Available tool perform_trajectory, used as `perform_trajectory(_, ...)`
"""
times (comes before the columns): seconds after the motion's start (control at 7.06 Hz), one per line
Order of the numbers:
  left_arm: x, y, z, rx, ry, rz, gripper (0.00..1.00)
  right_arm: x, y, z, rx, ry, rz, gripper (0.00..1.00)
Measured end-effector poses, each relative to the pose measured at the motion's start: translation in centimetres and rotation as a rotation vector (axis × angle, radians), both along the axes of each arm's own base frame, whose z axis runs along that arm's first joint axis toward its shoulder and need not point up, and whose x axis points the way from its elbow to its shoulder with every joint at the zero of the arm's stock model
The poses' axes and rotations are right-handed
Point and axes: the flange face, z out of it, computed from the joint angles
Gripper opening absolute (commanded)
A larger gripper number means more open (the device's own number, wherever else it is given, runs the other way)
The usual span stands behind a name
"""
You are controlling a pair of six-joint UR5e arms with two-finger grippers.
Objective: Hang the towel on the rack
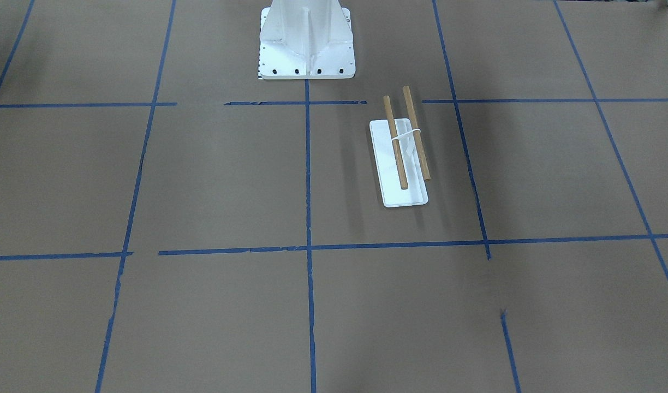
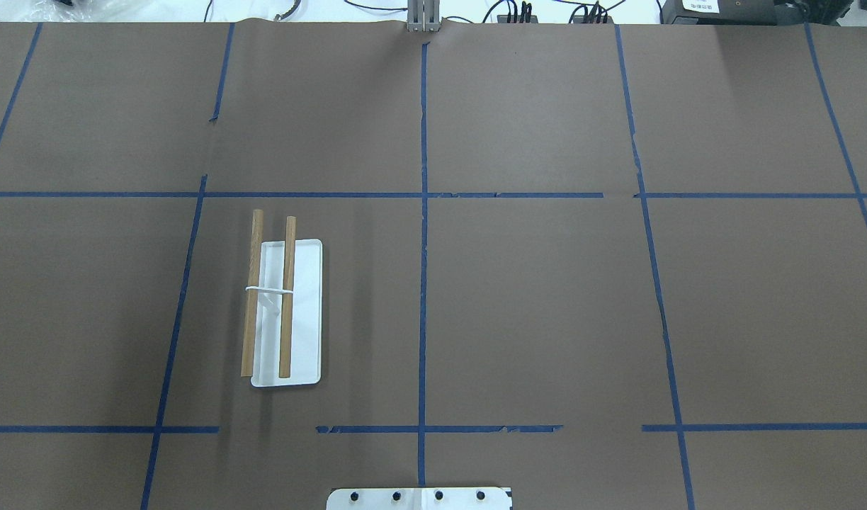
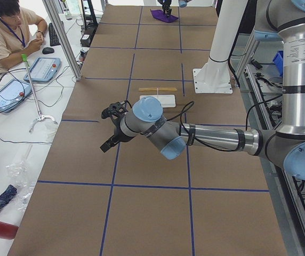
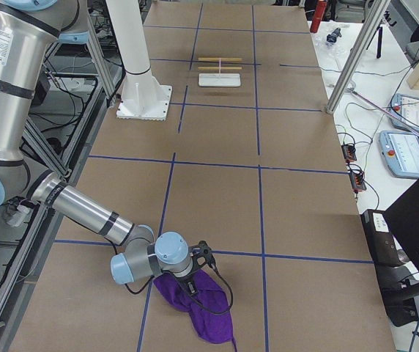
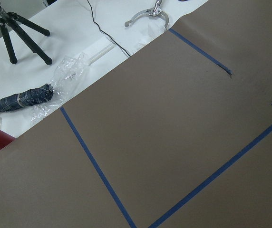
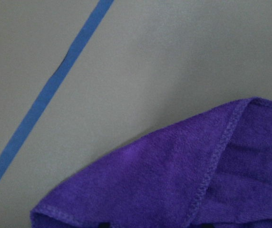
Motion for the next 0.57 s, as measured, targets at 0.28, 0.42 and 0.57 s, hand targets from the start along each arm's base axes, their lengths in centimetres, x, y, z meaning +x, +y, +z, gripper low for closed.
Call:
perform_trajectory(0.28,0.01,0.01,-0.08,0.002,0.000,0.000,1.00,-0.01,0.09,0.36,0.005,0.015,-0.011,0.00)
perform_trajectory(0.42,0.01,0.01,-0.11,0.002,0.000,0.000,1.00,-0.02,0.04,0.41,0.009,0.020,-0.014,0.00)
perform_trajectory(0.57,0.00,0.02,-0.13,0.003,0.000,0.000,1.00,-0.03,-0.02,0.41,0.019,0.023,-0.024,0.00)
